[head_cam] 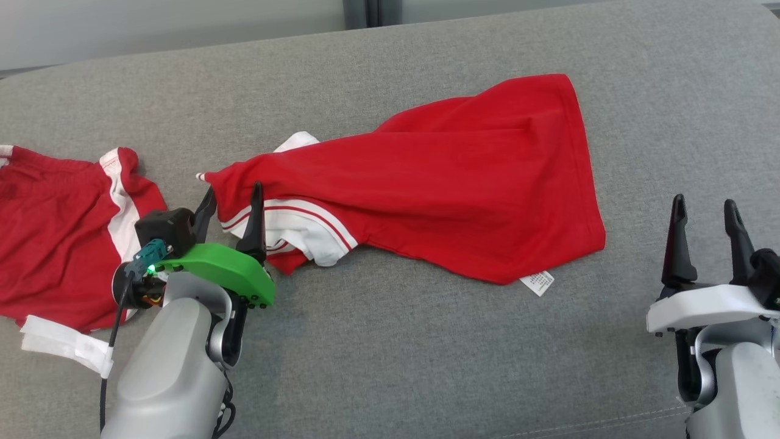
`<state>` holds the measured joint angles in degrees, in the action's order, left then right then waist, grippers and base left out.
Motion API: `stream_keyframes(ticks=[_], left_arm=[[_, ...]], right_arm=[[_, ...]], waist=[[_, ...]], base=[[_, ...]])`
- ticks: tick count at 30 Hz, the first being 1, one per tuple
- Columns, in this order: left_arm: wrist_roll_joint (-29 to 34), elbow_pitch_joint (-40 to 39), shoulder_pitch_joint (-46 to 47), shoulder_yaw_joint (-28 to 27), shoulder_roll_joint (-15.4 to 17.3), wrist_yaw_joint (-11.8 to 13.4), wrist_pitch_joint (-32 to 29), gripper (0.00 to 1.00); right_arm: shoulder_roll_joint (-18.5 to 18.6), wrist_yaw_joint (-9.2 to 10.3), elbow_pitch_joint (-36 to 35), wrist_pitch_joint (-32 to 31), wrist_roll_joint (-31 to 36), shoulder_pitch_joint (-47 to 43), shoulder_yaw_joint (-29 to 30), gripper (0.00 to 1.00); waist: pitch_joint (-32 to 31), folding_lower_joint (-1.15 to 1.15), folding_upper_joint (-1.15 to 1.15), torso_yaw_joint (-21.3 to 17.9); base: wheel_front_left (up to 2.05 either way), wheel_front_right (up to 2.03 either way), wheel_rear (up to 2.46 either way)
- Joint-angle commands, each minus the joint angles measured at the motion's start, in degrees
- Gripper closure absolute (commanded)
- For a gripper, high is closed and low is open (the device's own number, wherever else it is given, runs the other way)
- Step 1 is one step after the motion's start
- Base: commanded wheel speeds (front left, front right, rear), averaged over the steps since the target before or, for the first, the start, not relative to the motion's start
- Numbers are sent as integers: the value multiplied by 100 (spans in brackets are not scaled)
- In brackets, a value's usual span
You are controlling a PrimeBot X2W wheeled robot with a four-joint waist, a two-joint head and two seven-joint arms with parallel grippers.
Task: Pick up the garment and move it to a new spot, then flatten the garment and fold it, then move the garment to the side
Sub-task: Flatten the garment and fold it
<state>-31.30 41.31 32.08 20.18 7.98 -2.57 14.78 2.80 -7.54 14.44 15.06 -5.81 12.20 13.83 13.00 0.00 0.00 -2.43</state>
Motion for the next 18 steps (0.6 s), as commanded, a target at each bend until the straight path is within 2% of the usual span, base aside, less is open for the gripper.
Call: stream_keyframes(ticks=[1,11,18], left_arm=[[70,-93,-13,-37,-2,-43,46,0],[372,-1475,-1104,-444,39,57,43,0],[543,-2343,-1820,-562,-219,144,37,0]], right_arm=[[17,10,38,16,82,-103,-50,0],[15,10,552,-397,193,-438,-227,0],[15,10,1403,-626,-296,-15,-676,0]], waist=[[-79,0,0,78],[-231,0,0,330],[-152,0,0,550]], base=[[0,0,0],[0,0,0],[0,0,0]])
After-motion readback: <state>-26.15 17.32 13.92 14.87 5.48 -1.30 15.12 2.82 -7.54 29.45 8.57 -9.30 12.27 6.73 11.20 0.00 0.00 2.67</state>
